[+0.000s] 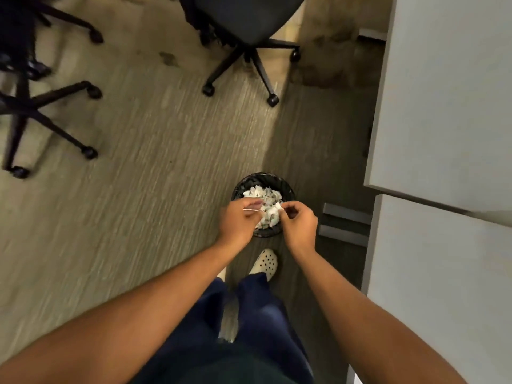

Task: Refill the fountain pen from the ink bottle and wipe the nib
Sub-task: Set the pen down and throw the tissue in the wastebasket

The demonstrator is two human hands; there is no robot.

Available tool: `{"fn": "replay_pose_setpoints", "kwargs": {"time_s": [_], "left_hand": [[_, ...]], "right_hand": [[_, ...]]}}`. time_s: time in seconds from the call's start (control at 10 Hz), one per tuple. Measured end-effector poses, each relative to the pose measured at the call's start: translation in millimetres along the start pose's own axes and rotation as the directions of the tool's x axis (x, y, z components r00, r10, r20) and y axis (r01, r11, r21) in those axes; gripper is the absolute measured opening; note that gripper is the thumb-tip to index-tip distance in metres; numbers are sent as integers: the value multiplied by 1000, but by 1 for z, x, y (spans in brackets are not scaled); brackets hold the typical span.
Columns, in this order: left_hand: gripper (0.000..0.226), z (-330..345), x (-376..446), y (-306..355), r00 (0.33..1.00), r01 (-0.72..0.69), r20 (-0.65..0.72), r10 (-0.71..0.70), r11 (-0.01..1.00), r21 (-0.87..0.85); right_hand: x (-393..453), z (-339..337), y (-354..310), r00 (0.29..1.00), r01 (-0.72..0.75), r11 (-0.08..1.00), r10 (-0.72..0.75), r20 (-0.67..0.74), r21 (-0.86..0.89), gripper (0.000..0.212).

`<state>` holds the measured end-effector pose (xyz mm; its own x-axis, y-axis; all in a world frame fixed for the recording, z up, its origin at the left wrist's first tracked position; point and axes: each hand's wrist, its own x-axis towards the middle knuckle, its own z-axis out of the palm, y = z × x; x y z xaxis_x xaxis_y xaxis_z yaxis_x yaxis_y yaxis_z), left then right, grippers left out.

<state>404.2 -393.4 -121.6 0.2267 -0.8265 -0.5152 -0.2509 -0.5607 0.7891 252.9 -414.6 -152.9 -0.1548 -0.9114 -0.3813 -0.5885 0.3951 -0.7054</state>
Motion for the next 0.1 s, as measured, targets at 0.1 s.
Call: {"fn": "replay_pose_setpoints", "kwargs": {"time_s": [0.1], "left_hand": [[35, -2, 7, -6, 999, -24, -24, 26, 997, 72]], "right_hand": [[30, 16, 13, 999, -23, 998, 25, 43, -62, 20]]}}
